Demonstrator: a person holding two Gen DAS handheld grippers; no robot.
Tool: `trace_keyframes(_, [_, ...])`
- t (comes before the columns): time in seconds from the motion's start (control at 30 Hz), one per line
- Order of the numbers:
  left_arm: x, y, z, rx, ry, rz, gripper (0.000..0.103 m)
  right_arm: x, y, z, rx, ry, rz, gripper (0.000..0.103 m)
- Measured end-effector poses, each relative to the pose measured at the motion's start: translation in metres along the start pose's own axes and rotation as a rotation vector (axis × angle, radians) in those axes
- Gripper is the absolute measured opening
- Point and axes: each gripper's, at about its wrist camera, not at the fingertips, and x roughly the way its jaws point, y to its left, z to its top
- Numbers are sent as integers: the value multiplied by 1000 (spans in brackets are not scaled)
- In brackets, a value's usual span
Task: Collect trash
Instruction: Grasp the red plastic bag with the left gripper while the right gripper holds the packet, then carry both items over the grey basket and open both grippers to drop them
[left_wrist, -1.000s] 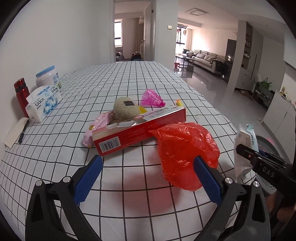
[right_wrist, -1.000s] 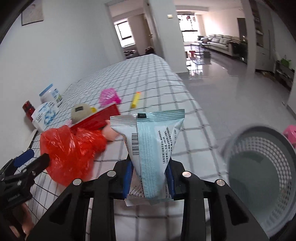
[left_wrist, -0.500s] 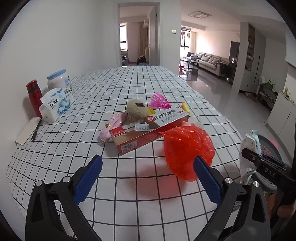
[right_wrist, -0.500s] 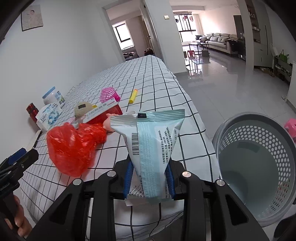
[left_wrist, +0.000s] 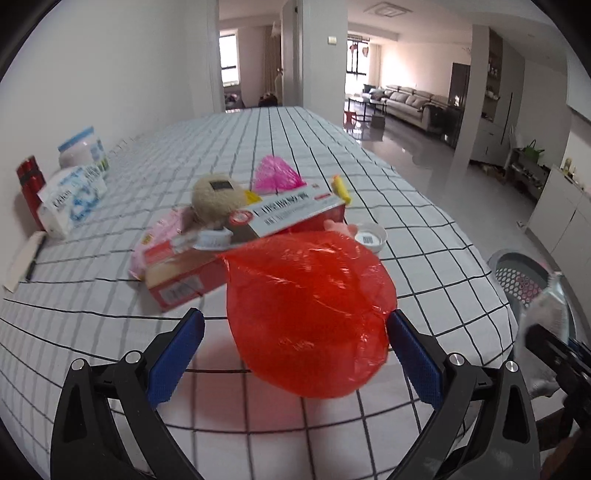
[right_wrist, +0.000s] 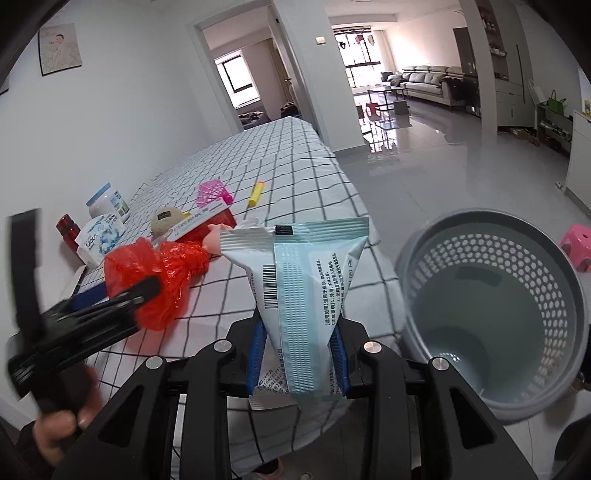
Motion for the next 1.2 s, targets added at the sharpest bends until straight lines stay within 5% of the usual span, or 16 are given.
trace_keyframes(0.03, [5,-1,0,-4,6,-14,93,-2,-3,-1,7,-1,-5,30])
trace_keyframes(0.1, [10,-5,0,0,22,-35,67,-5,-7,-4,18,-3,-15,30])
trace_keyframes(0.2, [8,-9,0,11,36,-59,45,-9,-13,-8,36,-6,-27,30])
trace_keyframes(0.3, [-5,-12,-4,34,21,-72,30,-14,-18,-11,47,-12,-39,30])
trace_keyframes(0.6, [-65,-25,-18,116,-50,-162,26,-48,-41,-21,106,-70,-92,30])
trace_keyframes(0.8, [-90,-74,-10,206,-101,-300,26,-72,-77,-34,184,-92,-160,30])
trace_keyframes(1.07, [-63,-178,-4,366,-48,-455,26,-84,-149,-48,326,-109,-247,30])
trace_keyframes(1.2, [-29,-216,0,412,17,-472,26,-75,-178,-37,353,-100,-251,30])
